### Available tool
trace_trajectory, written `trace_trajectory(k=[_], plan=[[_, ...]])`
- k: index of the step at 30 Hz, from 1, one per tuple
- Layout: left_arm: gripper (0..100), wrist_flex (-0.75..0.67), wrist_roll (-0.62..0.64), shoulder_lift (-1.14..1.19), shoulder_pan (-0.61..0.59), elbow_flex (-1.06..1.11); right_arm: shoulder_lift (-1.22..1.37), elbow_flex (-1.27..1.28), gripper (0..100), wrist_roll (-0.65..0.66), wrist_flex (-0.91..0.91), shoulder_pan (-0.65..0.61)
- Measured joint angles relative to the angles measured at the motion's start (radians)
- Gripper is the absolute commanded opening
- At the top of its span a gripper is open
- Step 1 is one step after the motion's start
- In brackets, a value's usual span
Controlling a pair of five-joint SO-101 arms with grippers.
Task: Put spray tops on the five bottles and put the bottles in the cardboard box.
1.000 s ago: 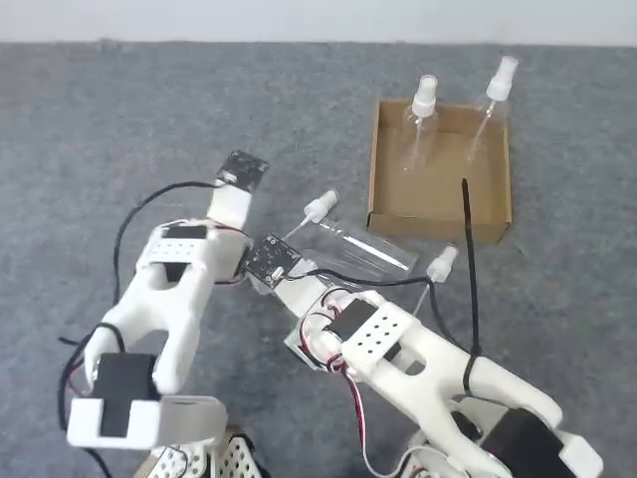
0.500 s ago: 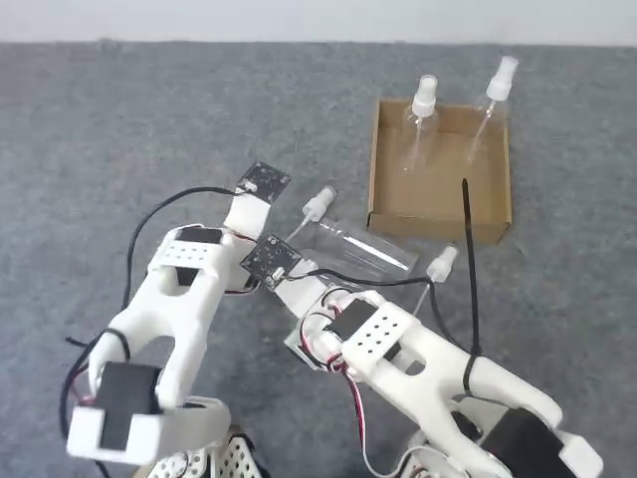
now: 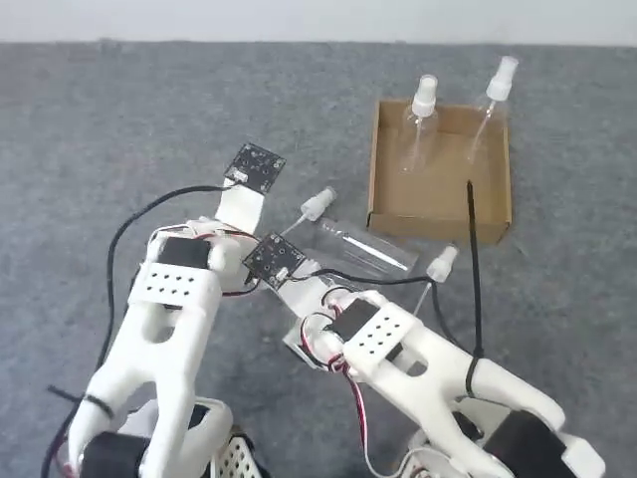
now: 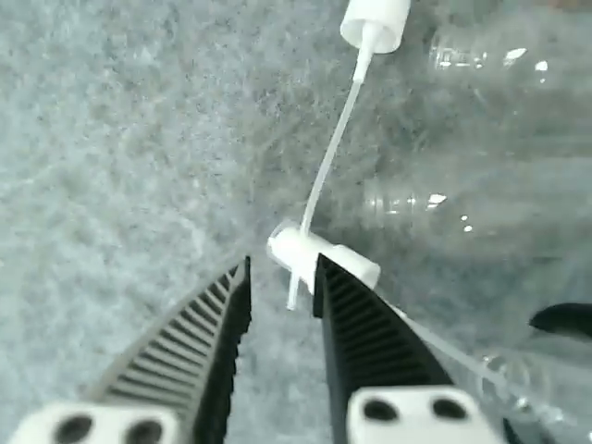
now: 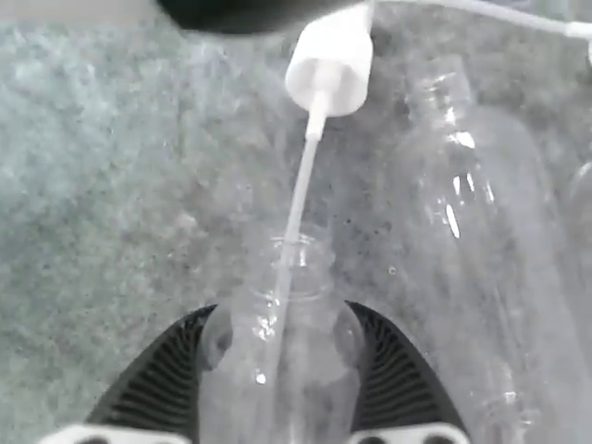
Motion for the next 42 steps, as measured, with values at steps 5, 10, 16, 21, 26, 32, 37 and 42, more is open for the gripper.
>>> trace_trajectory(k=[5,10,16,21,26,32,37,42], plan=[[16,-0.054,0.146,0.094,0.002,0.000,0.000,0.000,0.6,0.000,0.000,0.000],[16,-0.069,0.287,0.189,-0.025,-0.008,0.002,0.005,0.6,0.000,0.000,0.002],[16,-0.069,0.377,0.204,-0.060,-0.026,0.000,0.003,0.6,-0.041,0.000,-0.002],[16,-0.069,0.440,0.204,-0.057,-0.026,0.000,0.003,0.6,-0.052,0.000,-0.003],[16,-0.069,0.462,0.204,-0.066,-0.026,0.000,0.003,0.6,-0.052,0.000,-0.003],[16,-0.104,0.512,0.204,-0.063,0.011,0.000,0.003,0.6,-0.052,-0.041,-0.003],[16,-0.110,0.560,0.204,-0.032,0.011,0.000,0.003,0.6,-0.060,-0.060,-0.003],[10,-0.164,0.569,0.236,-0.026,0.038,0.000,0.003,0.6,-0.095,-0.060,-0.003]])
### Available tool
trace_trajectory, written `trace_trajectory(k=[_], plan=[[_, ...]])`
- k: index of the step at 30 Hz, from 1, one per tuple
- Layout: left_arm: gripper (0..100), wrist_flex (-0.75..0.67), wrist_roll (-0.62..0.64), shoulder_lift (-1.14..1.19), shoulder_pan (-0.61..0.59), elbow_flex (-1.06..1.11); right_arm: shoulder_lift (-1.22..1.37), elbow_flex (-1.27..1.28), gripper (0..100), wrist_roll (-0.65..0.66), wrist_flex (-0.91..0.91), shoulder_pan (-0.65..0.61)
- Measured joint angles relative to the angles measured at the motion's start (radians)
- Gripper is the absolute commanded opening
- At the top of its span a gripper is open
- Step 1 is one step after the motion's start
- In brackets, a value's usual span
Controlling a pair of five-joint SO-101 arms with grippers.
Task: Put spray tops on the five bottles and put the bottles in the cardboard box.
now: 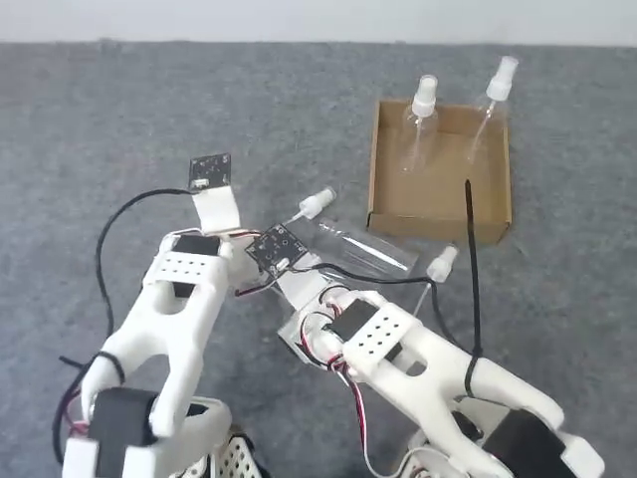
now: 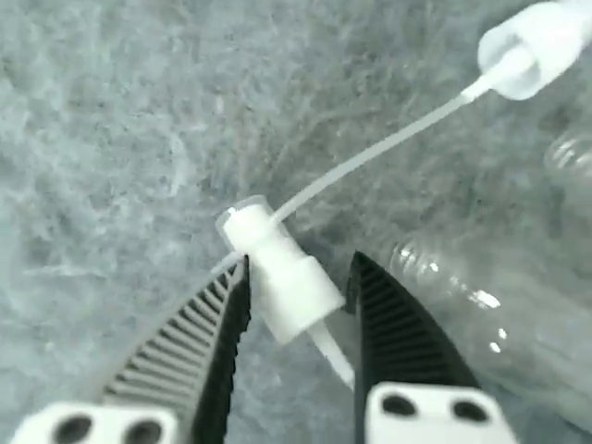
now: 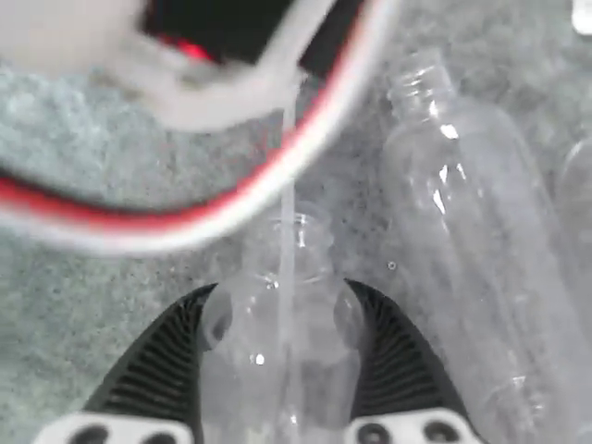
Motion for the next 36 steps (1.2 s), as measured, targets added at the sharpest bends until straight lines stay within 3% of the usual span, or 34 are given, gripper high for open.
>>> trace_trajectory(k=[6,18,24,27,33,36], plan=[[1,-0.038,0.008,0.095,0.002,-0.044,0.002,0.002,0.6,-0.006,0.000,0.000],[1,-0.018,-0.018,-0.012,-0.003,-0.014,0.002,0.002,0.6,-0.006,0.000,-0.002],[11,-0.014,-0.015,-0.110,-0.104,-0.012,0.002,0.002,0.6,-0.006,0.008,-0.002],[14,-0.014,-0.023,-0.149,-0.126,-0.005,-0.020,0.000,0.6,-0.003,0.097,0.000],[19,0.051,-0.023,-0.161,-0.098,-0.003,-0.149,-0.018,0.6,0.233,0.299,0.025],[20,0.054,-0.029,-0.161,-0.055,0.015,-0.193,-0.018,0.6,0.269,0.334,0.063]])
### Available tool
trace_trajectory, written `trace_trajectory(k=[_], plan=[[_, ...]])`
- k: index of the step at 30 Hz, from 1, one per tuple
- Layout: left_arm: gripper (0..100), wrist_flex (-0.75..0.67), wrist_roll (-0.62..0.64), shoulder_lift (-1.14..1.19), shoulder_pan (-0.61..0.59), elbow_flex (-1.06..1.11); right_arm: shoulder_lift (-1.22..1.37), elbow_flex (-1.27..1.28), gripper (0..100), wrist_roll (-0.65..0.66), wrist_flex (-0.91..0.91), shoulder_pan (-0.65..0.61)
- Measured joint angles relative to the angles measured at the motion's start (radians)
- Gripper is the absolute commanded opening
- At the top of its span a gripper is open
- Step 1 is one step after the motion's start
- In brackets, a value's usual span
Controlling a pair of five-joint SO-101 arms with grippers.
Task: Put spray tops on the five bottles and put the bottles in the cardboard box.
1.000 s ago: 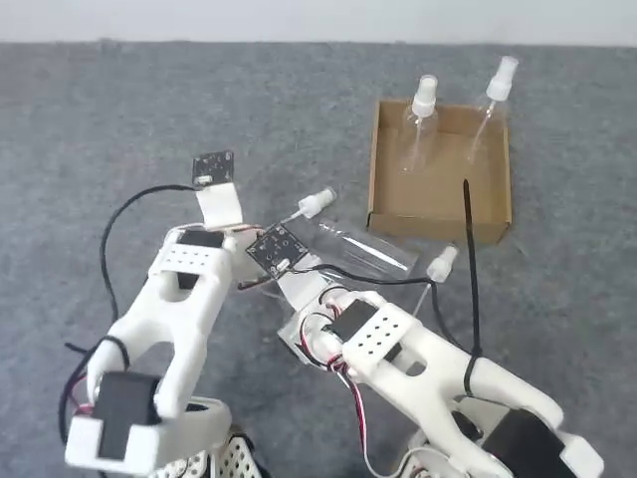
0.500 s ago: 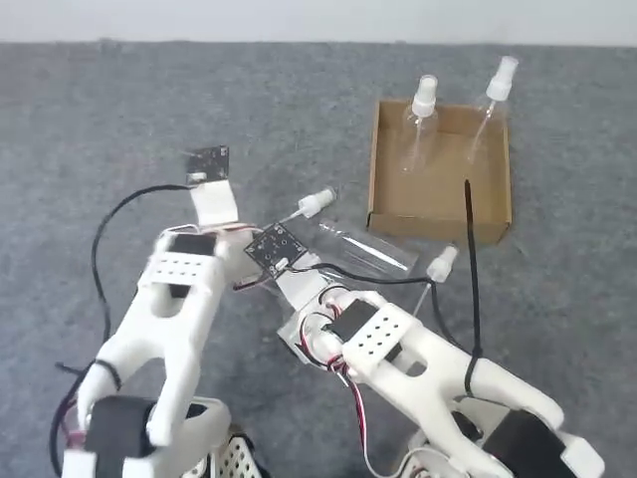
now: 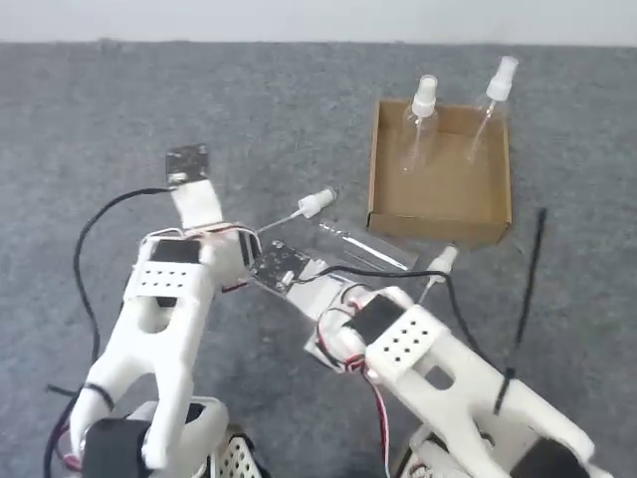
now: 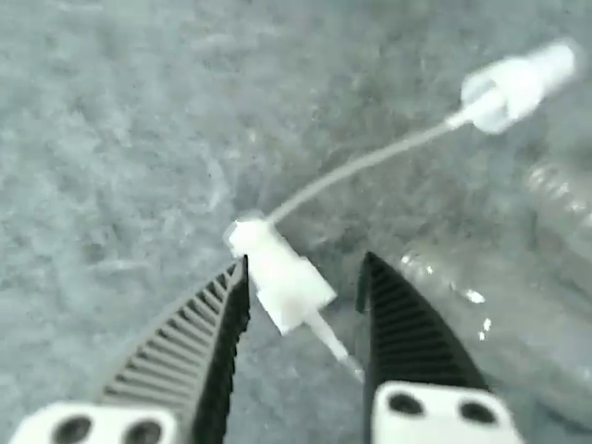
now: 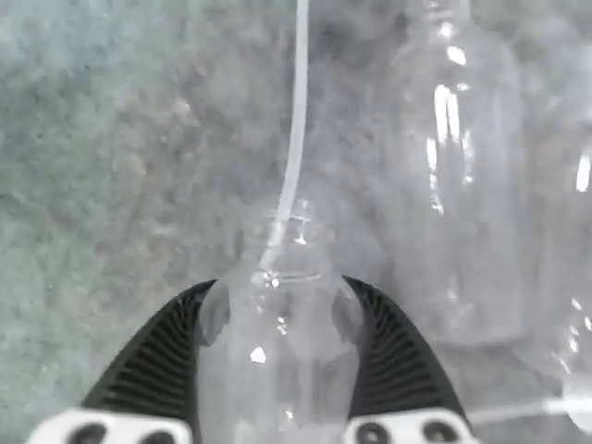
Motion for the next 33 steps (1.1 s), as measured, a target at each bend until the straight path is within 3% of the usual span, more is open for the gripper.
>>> trace_trajectory(k=[14,18,21,28,33], plan=[[20,-0.037,-0.002,0.195,0.014,0.002,-0.210,-0.163,0.6,0.256,0.428,0.316],[14,-0.037,-0.064,0.199,0.009,0.002,-0.284,-0.167,0.6,0.331,0.528,0.425],[12,-0.037,-0.147,0.199,-0.009,0.002,-0.311,-0.167,0.6,0.397,0.554,0.583],[12,-0.009,-0.420,0.199,-0.089,0.002,-0.299,-0.169,0.6,0.542,0.479,1.085],[12,0.015,-0.546,0.199,-0.135,0.000,-0.114,-0.176,0.6,0.546,0.331,1.267]])
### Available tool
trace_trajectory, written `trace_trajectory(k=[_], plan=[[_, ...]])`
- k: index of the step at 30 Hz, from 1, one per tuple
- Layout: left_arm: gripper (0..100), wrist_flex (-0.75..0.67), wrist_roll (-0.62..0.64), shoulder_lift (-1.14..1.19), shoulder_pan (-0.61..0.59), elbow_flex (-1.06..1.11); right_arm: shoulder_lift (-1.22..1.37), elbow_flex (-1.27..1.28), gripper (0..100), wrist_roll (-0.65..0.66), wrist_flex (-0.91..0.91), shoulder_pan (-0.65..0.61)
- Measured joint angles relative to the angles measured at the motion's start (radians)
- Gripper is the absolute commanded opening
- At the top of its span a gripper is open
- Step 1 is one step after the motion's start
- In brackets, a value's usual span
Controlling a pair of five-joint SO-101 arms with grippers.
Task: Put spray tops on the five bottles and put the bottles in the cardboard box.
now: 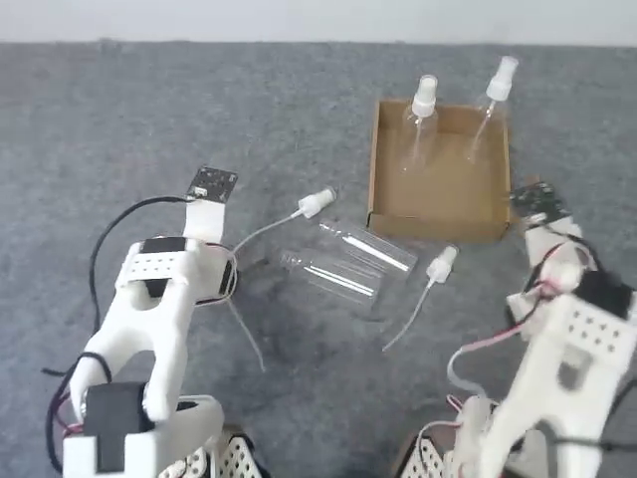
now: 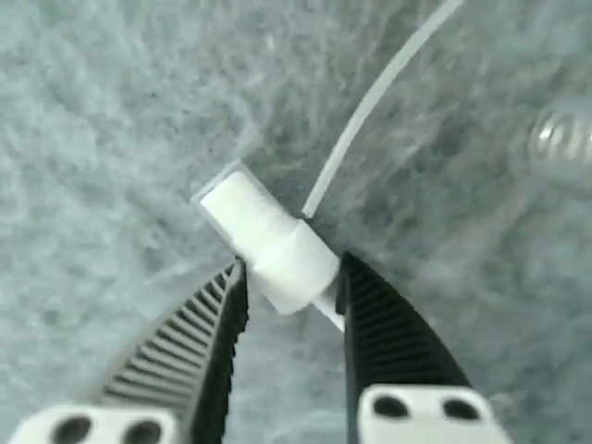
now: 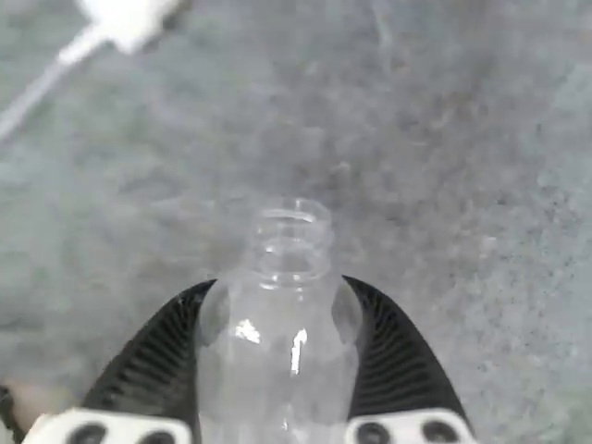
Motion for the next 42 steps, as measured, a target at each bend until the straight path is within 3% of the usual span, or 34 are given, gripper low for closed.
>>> trace_trajectory(k=[10,15,19,24,28,33,42], plan=[[12,0.005,-0.196,-0.031,-0.009,0.026,0.519,-0.212,0.6,-0.101,-0.230,0.130],[12,0.028,-0.238,-0.236,-0.009,0.141,0.721,-0.353,0.6,-0.143,-0.239,0.160],[13,0.140,-0.250,-0.433,-0.012,0.163,0.835,-0.408,0.8,-0.143,-0.247,0.160],[19,0.224,-0.264,-0.491,0.052,0.163,0.896,-0.416,12.7,-0.144,-0.293,0.160],[17,0.227,-0.178,-0.488,0.078,0.161,0.896,-0.416,19.8,-0.144,-0.293,0.155],[17,0.203,0.038,-0.404,0.049,0.057,0.896,-0.417,23.0,-0.144,-0.293,0.153],[13,0.100,0.153,-0.031,-0.018,-0.103,0.898,-0.439,24.2,-0.060,-0.264,0.153]])
